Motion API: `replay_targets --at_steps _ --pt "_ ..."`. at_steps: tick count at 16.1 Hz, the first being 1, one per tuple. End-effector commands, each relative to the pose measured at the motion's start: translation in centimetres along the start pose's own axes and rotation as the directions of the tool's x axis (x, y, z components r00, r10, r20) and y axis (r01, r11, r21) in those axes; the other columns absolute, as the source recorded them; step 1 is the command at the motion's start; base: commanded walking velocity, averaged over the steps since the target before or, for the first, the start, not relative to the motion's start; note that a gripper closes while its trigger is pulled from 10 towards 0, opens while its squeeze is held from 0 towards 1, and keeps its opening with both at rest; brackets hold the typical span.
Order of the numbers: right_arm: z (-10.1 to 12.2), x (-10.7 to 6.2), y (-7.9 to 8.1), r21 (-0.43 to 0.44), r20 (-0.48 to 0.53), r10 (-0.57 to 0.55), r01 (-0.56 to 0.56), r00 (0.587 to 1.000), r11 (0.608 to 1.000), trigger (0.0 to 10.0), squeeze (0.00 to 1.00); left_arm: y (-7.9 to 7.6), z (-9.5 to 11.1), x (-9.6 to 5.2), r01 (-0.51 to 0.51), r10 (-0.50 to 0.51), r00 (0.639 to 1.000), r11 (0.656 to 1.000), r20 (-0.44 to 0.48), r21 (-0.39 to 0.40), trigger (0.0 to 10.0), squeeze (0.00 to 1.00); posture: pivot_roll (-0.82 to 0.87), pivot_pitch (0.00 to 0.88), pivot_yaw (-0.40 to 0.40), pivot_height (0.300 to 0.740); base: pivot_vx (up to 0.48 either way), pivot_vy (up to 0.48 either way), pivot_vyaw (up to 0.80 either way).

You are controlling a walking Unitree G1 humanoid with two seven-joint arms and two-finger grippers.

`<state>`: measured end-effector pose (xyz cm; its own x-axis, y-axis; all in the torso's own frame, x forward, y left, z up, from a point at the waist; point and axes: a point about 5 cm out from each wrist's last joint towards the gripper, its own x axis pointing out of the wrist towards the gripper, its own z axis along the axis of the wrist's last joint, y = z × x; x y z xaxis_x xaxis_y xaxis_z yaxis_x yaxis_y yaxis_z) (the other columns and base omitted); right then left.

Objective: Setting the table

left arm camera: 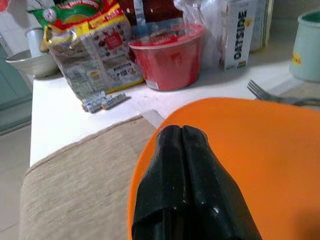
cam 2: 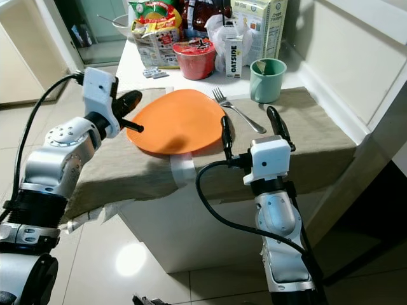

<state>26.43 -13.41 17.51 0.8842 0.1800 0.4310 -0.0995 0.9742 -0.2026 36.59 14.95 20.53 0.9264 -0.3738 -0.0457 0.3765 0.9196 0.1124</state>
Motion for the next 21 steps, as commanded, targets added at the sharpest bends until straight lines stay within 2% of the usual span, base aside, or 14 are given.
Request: replay_targets --at_steps 1,5,7,11,15,17,19,21 --pt "0.2 0.2 0.3 -0.001 0.003 0.011 -0.011 1.0 1.0 10.0 0.0 0.2 -0.9 -0.2 -0.01 0.01 0.999 1.0 -0.039 0.008 10.0 0.0 -0.13 0.0 0.106 0.74 0.0 0.0 0.0" --pt "-0.1 0.2 0.5 0.009 -0.012 0.027 -0.027 1.0 1.0 10.0 0.0 0.1 -2.7 -0.5 -0.015 0.013 0.995 1.0 -0.099 -0.018 10.0 0.0 -0.12 0.0 0.105 0.74 0.0 0.0 0.0" --pt "-0.7 0.4 1.3 0.046 -0.06 0.069 -0.066 0.996 0.997 10.0 0.0 -0.4 -4.2 -0.7 -0.019 0.015 0.987 0.999 -0.158 -0.029 10.0 0.0 -0.12 0.0 0.104 0.74 0.0 0.0 0.0" --pt "-1.4 0.9 1.0 0.1 -0.108 0.047 -0.036 0.993 0.994 10.0 0.0 -0.8 -4.5 -0.9 -0.01 0.003 0.987 0.999 -0.164 -0.04 10.0 0.0 -0.12 0.0 0.099 0.74 0.0 0.0 0.0" --pt "-1.7 0.9 1.0 0.118 -0.131 0.052 -0.036 0.99 0.992 10.0 0.0 -0.5 -4.2 -1.0 -0.018 0.012 0.987 0.999 -0.159 -0.036 10.0 0.0 -0.11 0.0 0.096 0.74 0.0 0.0 0.0" --pt "-1.8 1.2 0.9 0.133 -0.141 0.051 -0.032 0.989 0.991 10.0 0.0 -0.5 -4.7 -1.2 -0.002 -0.002 0.98 1.0 -0.197 -0.019 10.0 0.0 -0.11 0.0 0.096 0.74 0.0 0.0 0.0" --pt "-2.2 1.7 0.6 0.188 -0.178 0.046 -0.012 0.983 0.982 10.0 0.0 -0.9 -6.1 -1.8 0.042 -0.046 0.959 0.999 -0.281 -0.022 10.0 0.0 -0.11 0.0 0.093 0.74 0.0 0.0 0.0" --pt "-2.4 2.5 0.1 0.25 -0.206 0.029 0.025 0.978 0.968 10.0 0.0 -1.0 -6.5 -2.1 0.071 -0.075 0.948 0.997 -0.309 -0.022 10.0 0.0 -0.11 0.0 0.093 0.74 0.0 0.0 0.0"
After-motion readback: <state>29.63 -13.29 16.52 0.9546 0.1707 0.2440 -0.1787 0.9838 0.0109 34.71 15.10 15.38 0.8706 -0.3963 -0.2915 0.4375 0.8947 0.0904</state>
